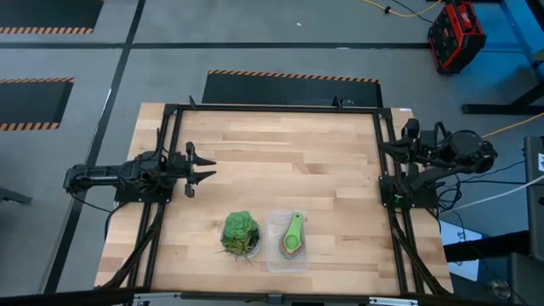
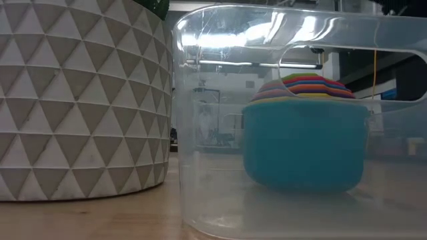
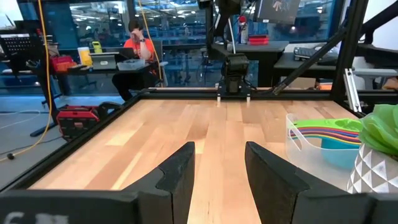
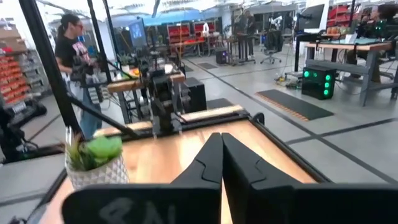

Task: Nest measuring cups in basket
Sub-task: Return to Home Position

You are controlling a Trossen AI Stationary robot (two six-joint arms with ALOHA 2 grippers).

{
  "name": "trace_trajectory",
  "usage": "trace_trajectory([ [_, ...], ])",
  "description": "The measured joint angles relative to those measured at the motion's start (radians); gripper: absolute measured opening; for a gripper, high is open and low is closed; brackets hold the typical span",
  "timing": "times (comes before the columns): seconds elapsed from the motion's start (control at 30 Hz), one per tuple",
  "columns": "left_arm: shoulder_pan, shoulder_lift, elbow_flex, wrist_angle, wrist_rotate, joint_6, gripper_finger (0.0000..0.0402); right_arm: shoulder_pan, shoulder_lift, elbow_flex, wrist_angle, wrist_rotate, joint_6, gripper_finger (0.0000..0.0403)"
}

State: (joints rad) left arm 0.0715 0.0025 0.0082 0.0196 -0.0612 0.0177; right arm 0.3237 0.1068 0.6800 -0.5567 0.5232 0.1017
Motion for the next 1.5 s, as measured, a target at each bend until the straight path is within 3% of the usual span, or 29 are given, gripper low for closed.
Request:
trace_trajectory([
  [0.17, 0.0, 0.0, 0.0, 0.0, 0.0, 0.0, 0.0135, 0.0, -0.073, -0.091, -0.008, -0.008, -0.006, 0.0006],
  [0.27, 0.0, 0.0, 0.0, 0.0, 0.0, 0.001, 0.0135, 0.0, -0.107, -0.164, 0.027, -0.067, -0.02, 0.0006],
  [0.6, 0.0, 0.001, 0.0, 0.0, 0.0, 0.001, 0.0135, 0.0, -0.105, -0.359, 0.221, -0.155, -0.032, 0.0007],
  [0.9, 0.0, 0.001, 0.0, 0.0, 0.0, 0.001, 0.0135, 0.0, -0.105, -0.519, 0.458, -0.171, -0.063, 0.0007],
  [1.5, 0.0, 0.001, 0.0, 0.0, 0.0, 0.001, 0.0135, 0.0, -0.104, -0.673, 0.635, -0.214, -0.078, 0.0007],
])
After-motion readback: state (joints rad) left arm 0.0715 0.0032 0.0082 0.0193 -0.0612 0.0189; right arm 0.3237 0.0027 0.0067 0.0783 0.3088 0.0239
